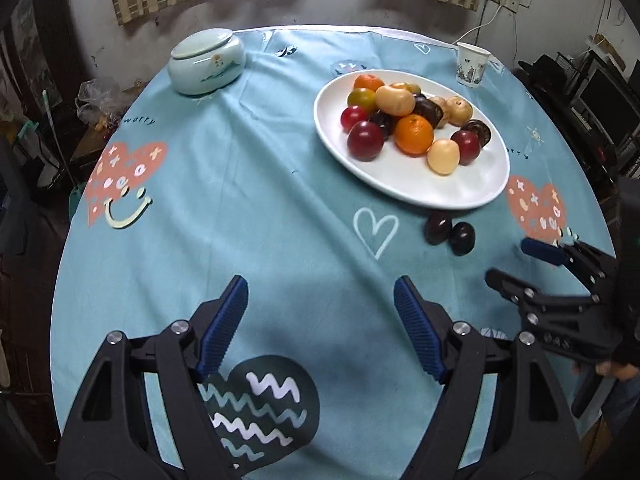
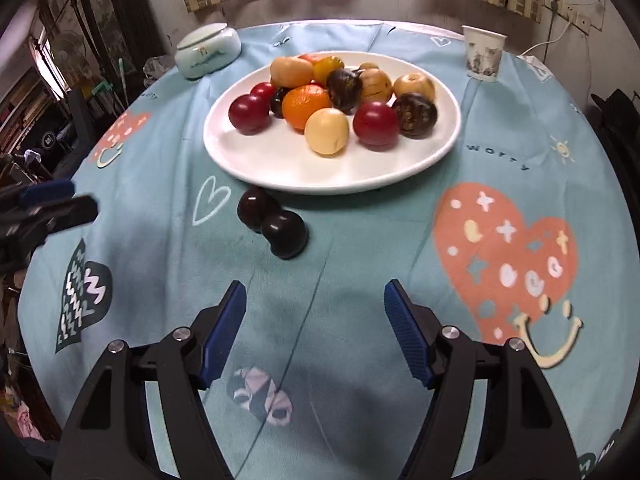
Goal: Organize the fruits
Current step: 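Move both tools back to the two dark plums, then grasp a dark plum with the left tool while the right tool grasps the other dark plum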
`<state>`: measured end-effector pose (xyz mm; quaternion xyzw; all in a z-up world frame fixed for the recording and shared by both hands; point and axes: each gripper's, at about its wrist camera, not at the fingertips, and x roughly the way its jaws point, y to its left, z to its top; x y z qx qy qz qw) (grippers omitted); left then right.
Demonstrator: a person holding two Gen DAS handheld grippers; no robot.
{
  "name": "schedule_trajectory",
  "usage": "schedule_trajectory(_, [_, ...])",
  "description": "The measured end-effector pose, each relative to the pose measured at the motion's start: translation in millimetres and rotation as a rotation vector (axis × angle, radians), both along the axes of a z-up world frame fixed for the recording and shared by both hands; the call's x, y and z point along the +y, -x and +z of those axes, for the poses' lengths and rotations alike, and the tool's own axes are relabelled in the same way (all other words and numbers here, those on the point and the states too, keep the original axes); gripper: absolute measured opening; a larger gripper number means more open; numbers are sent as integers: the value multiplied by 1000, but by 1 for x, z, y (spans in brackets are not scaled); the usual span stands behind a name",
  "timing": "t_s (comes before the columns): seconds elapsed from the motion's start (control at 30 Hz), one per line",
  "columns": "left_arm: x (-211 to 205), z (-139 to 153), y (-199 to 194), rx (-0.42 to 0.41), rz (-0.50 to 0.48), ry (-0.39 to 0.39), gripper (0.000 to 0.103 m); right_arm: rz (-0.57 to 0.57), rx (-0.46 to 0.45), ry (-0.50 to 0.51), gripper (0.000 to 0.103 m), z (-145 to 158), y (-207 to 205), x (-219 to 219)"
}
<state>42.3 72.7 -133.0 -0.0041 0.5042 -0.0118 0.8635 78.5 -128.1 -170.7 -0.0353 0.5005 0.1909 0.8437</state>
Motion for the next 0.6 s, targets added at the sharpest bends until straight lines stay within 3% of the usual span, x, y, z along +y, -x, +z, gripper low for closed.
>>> schedule_trajectory(0.1, [2, 2, 1, -3, -2, 4, 77, 33, 5, 11, 69, -10, -15, 16])
schedule_trajectory(0.27, [-17, -4, -10, 12, -40, 14, 77, 117, 17, 77, 24, -27, -33, 35])
schedule_trajectory(0.47, [-60, -24, -34, 31, -115, 39, 77, 82, 15, -36, 24, -9, -25, 2])
schedule_trajectory(0.6, [-84, -42, -51, 40, -118, 72, 77, 28, 22, -52, 24, -5, -15, -23])
